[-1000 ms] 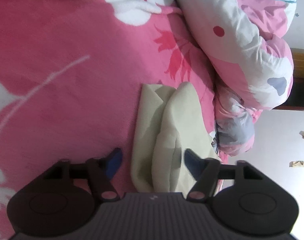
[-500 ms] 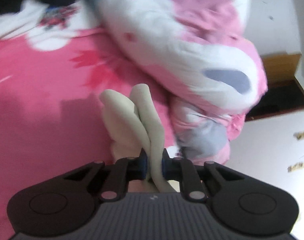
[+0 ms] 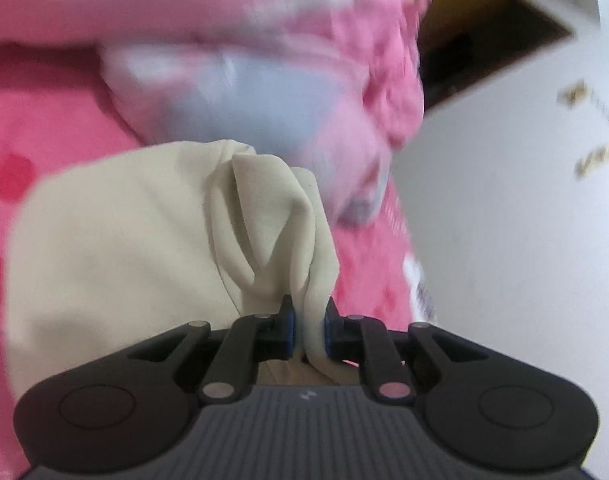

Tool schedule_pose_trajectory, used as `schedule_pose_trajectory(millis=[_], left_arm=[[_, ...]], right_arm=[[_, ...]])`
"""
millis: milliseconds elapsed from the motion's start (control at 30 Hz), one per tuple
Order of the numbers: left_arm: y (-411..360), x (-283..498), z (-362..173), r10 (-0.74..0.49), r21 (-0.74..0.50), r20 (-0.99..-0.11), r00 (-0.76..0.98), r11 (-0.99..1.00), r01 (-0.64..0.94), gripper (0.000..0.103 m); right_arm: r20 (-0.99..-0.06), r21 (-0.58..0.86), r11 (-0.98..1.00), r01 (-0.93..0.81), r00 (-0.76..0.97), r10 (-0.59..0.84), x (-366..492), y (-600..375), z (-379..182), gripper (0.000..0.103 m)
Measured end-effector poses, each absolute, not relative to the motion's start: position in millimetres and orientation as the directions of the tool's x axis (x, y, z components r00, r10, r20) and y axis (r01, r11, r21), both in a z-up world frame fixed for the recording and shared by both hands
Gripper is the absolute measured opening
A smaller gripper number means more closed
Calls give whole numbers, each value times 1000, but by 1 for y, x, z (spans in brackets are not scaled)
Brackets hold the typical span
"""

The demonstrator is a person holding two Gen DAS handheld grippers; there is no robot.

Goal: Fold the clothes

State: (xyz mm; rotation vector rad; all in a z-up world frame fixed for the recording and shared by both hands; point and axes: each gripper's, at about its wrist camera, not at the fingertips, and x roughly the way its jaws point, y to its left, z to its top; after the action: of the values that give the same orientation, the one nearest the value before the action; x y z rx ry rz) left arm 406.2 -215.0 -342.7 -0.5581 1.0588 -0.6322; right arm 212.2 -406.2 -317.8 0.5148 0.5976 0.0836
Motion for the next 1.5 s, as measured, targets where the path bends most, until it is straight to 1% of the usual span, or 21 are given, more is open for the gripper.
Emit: schedule_pose_trajectory(millis=[67,133,167,200,300,367,433,567,600,633,733,833,900,1000,1100,1167,1200,1233,1300,1400,1500], left_arm=[[-239,403,-360,-697,-660,-654,294,715,229,24],[-245,399,-371,-695,-664,-675,247,718,206,39],[-242,396,-369,-702,-674,-668,247,711,200,39],[-234,391,-362,-715,-689,-648,261,697,197,40],[-201,371,-335,-674,-649,-654,343,733,204,53],[-178,357,-316,-636,-611,-660,400,764,206,53],[-162,343,-311,-553,-522,-712,433,829,201,53],[-147,314,-330,-364,-305,-826,430,930,204,54],[-148,309,-340,-331,-265,-849,413,941,211,54],[-150,304,-346,-314,-246,-857,409,946,212,56],[-150,292,-358,-299,-242,-854,425,953,182,57],[-145,288,-366,-313,-297,-842,439,949,108,57],[-145,287,-368,-315,-303,-835,450,948,101,57],[-146,284,-369,-307,-278,-827,471,952,132,57],[-149,280,-369,-292,-239,-823,487,956,171,58],[-148,278,-374,-310,-252,-815,489,950,182,64],[-148,277,-377,-330,-275,-814,478,944,184,67],[-148,276,-377,-335,-282,-811,481,942,180,67],[-147,274,-370,-338,-286,-800,495,941,181,63],[-142,272,-366,-380,-339,-779,498,924,176,63],[-145,267,-375,-398,-365,-779,484,916,167,64]], right_arm=[[-552,541,825,162,809,203,207,-433,-343,14],[-583,616,746,252,783,216,203,-456,-374,14],[-592,654,697,293,773,230,201,-467,-390,14],[-588,699,634,330,770,248,197,-479,-403,14],[-522,828,417,376,788,326,187,-505,-427,13],[-473,863,379,336,801,367,185,-509,-421,12],[-452,871,387,302,800,395,185,-510,-412,11],[-502,848,405,343,763,406,192,-520,-435,12],[-515,845,393,362,748,419,191,-525,-447,16],[-523,846,374,381,733,436,191,-531,-458,25],[-514,858,302,416,699,498,186,-552,-463,28],[-596,786,482,388,683,421,181,-569,-414,30],[-645,666,690,284,684,342,192,-562,-366,30],[-654,470,882,-33,658,373,236,-510,-322,29],[-709,249,907,-341,574,410,262,-445,-327,24],[-815,108,916,-386,494,304,272,-427,-372,20],[-846,69,917,-392,465,262,273,-428,-397,21],[-865,43,917,-397,445,233,273,-430,-416,21],[-871,52,918,-394,432,235,277,-430,-406,20],[-864,-31,909,-415,469,184,282,-418,-366,19],[-792,8,897,-442,545,276,297,-404,-323,19]])
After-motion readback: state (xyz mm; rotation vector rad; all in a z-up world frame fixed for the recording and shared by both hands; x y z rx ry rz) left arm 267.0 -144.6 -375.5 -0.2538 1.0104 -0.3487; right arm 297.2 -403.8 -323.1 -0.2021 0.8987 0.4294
